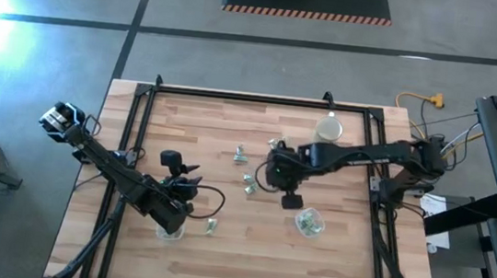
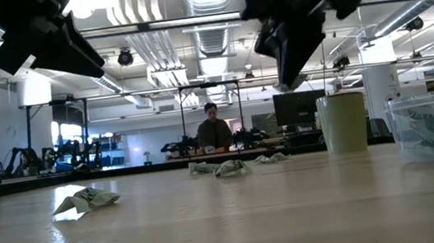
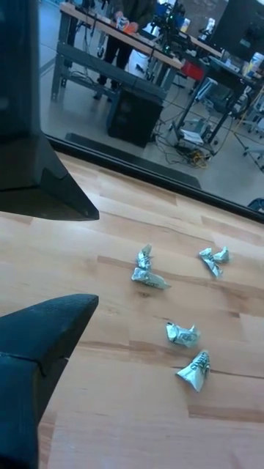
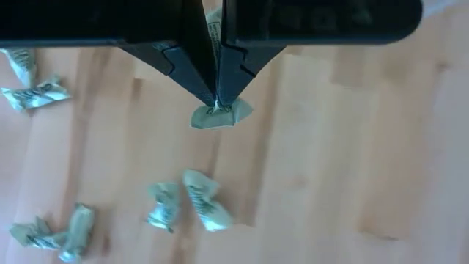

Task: Pick and place Stevia / Truvia into bins
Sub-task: Put the stevia packet into the right transparent container

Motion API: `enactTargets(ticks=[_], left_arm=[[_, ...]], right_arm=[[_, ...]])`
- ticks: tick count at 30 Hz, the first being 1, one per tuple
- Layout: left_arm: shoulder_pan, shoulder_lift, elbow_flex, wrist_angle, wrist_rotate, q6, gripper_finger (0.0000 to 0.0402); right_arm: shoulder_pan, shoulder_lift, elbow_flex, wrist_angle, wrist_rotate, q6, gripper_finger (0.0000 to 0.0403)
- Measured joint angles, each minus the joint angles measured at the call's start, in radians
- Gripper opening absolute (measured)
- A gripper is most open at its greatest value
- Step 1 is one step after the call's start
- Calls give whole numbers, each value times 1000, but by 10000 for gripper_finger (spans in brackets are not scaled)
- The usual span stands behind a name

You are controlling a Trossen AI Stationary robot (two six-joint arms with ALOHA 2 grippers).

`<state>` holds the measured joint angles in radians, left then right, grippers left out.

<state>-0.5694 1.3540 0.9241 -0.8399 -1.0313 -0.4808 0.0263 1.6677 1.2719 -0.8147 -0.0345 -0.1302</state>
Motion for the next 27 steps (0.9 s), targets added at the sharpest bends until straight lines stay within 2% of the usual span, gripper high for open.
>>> enactTargets(ticks=[10,21,27], left_arm=[[0,0,0,13,0,2,157],[0,0,0,123,-1,112,157],[0,0,0,152,-7,131,157]], right_arm=[[172,-108,-90,2,1,199,9],[339,-215,-267,9,13,522,9],[392,-261,-343,35,89,633,9]])
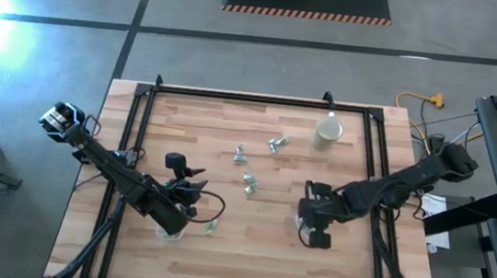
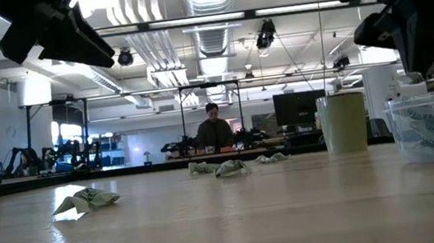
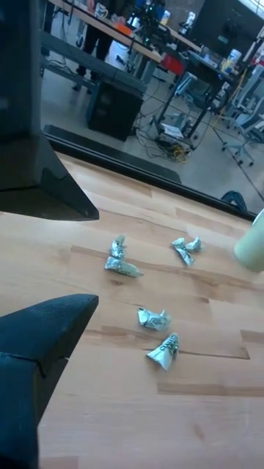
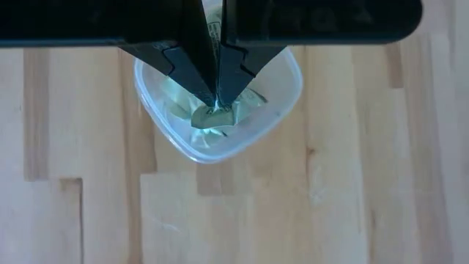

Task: Pick and place Stevia / Truvia into bins
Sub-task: Put the stevia packet into the right transparent container

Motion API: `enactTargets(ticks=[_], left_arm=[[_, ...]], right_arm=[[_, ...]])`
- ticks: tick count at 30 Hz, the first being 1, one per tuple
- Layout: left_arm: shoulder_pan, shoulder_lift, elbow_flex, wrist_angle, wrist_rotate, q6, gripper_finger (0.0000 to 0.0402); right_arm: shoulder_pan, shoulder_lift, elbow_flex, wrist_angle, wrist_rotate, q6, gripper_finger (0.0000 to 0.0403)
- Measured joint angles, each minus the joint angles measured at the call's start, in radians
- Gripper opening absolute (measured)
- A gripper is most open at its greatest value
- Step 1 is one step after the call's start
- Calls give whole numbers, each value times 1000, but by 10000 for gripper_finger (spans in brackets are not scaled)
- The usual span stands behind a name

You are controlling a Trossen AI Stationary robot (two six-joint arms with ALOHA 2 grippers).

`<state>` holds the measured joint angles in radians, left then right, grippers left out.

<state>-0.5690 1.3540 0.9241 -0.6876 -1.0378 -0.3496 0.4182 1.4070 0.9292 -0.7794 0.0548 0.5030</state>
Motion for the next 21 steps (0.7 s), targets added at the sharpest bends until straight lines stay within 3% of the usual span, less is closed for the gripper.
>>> enactTargets(ticks=[16,21], left_arm=[[0,0,0,3,-1,-1,157],[0,0,0,3,-1,-1,157]], right_arm=[[12,-3,-112,75,0,122,9],[12,-5,-114,79,0,126,32]])
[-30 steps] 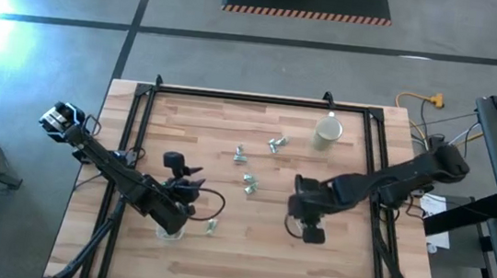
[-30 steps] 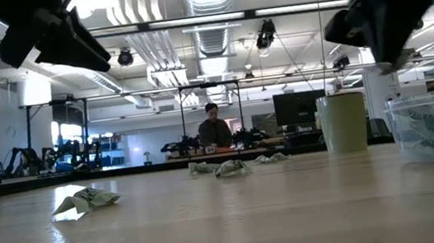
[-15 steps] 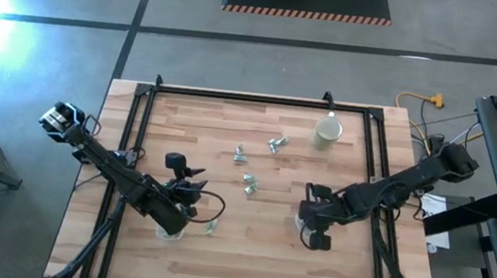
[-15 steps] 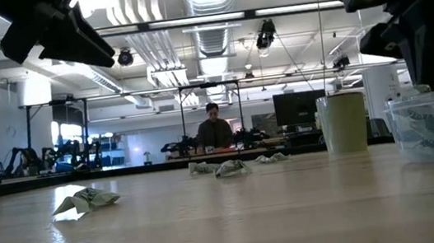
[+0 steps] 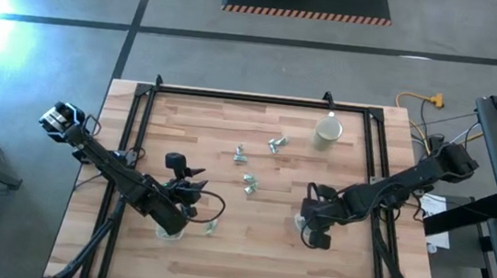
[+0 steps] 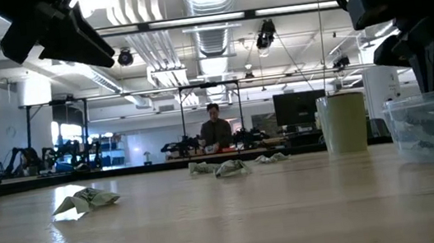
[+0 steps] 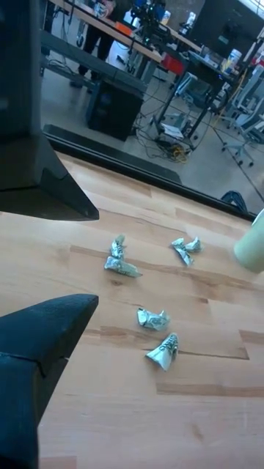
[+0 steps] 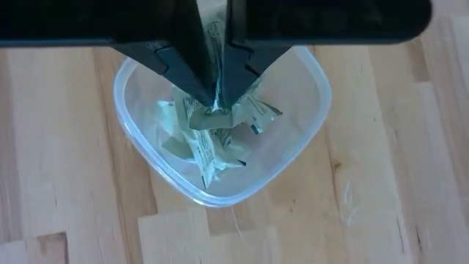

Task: Pick and place Stevia / Truvia into bins
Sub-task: Put the stevia packet into the right transparent container, then put the stevia packet into the left transparent container

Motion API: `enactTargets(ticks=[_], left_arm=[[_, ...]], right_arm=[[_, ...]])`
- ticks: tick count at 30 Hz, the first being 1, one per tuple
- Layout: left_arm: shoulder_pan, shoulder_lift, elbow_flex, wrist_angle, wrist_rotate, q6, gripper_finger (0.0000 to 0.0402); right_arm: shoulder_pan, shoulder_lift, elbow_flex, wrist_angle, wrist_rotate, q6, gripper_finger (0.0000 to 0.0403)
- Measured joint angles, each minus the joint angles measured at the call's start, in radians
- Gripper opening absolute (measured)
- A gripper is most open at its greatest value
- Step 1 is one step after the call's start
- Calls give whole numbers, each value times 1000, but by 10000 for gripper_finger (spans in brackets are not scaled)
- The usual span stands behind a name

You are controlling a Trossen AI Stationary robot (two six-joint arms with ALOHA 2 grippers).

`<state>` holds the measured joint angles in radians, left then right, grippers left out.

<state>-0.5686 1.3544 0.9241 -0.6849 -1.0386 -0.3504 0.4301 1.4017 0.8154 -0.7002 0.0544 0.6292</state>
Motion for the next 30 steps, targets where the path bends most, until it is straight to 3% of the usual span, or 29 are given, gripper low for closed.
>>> enactTargets(ticks=[9,14,17,25,30], left_arm=[[0,0,0,1,0,-1,157],[3,0,0,20,0,-2,157],[7,0,0,40,22,-1,157],[63,7,-1,188,356,105,157],[102,41,3,209,612,126,157]], right_arm=[[0,-7,20,-8,-49,-8,109],[12,-48,55,-33,-53,-29,124],[29,-86,81,-31,-2,-73,122],[79,-170,116,-13,262,-250,107],[81,-176,115,16,345,-343,100]])
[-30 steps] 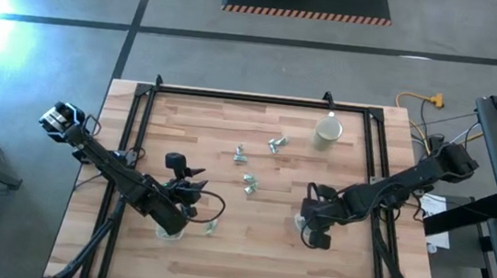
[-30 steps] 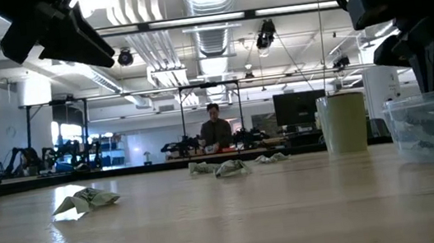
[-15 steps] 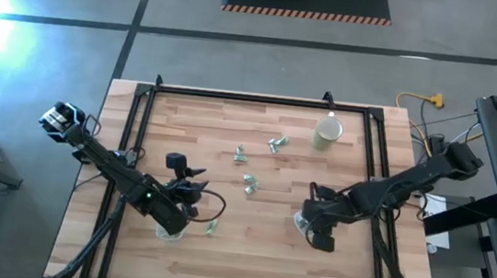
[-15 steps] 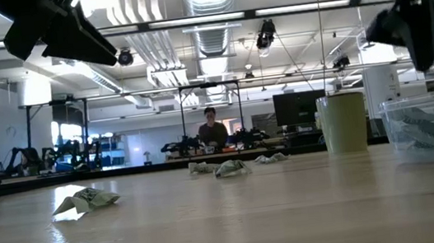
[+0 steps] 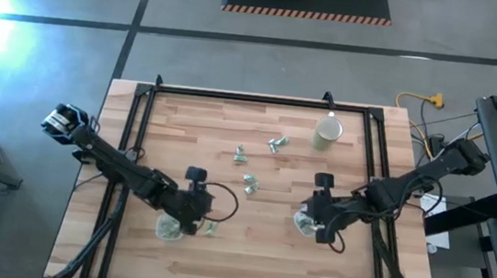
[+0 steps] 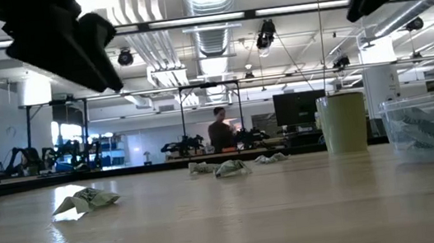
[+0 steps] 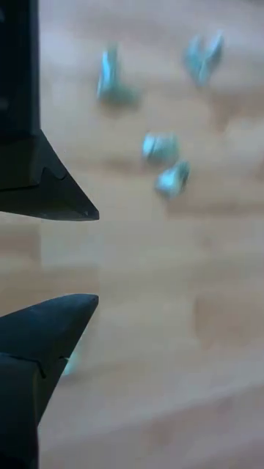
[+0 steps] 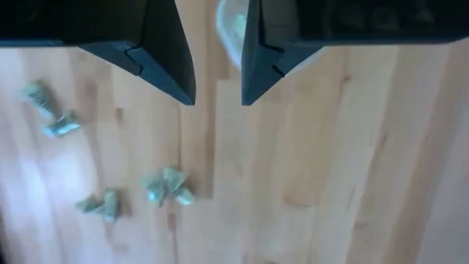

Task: Pick and place Stevia / Truvia into bins
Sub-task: Put the stevia packet into the left transparent container

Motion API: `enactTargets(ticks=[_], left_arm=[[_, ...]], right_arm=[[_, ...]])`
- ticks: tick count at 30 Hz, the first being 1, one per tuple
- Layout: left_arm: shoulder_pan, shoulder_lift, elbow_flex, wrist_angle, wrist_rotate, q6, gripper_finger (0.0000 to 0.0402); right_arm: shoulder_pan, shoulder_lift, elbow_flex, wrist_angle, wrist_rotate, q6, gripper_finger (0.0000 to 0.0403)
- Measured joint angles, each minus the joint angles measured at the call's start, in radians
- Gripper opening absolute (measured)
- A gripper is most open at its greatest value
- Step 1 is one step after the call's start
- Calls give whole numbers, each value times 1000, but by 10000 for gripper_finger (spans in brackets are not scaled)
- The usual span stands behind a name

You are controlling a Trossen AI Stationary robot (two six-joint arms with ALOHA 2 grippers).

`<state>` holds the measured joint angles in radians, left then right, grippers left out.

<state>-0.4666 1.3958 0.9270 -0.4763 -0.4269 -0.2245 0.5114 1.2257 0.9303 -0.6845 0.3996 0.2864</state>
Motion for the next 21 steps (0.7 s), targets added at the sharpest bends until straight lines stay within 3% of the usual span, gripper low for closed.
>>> enactTargets(ticks=[3,9,21], left_arm=[[19,27,5,8,113,-9,157],[42,94,6,53,234,-29,157],[53,263,30,51,319,-80,157]], right_arm=[[0,8,0,30,5,-52,97],[-1,20,-2,42,5,-84,88],[-1,19,-3,41,5,-89,72]])
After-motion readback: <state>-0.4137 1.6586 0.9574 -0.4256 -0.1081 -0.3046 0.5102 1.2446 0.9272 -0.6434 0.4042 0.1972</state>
